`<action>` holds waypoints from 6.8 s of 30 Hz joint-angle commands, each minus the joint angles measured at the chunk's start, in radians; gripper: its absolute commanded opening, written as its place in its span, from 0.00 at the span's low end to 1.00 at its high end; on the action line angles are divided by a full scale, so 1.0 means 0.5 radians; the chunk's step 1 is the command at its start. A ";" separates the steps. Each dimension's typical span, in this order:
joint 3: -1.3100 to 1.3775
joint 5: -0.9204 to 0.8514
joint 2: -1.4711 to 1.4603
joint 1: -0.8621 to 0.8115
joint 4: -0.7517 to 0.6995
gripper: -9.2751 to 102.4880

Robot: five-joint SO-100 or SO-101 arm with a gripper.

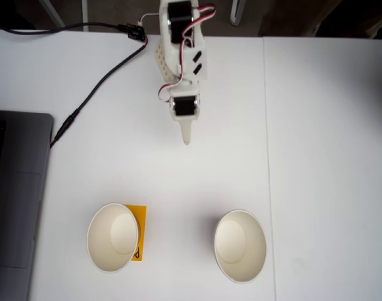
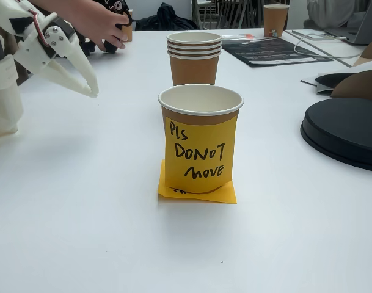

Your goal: Pickup cup and make a pile of cup.

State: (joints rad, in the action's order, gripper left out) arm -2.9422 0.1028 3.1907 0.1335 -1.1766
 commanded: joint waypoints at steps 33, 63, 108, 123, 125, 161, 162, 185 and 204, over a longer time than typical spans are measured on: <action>1.856 -0.015 -1.890 -0.267 0.025 0.03; 2.737 -0.025 -2.556 -0.911 -0.301 0.30; 3.718 0.009 -3.488 -0.927 -0.859 0.36; 3.709 0.012 -3.691 -0.982 -0.862 0.36; 3.709 0.012 -3.734 -1.003 -0.847 0.35; 3.899 0.012 -4.056 -0.877 -0.862 0.35; 3.933 0.012 -4.077 -0.877 -0.862 0.35; 4.028 0.012 -4.301 -0.908 -0.841 0.35; 4.028 0.012 -4.301 -0.908 -0.859 0.16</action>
State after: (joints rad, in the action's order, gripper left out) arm -1.0170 0.1028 1.0124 -0.3129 -1.6015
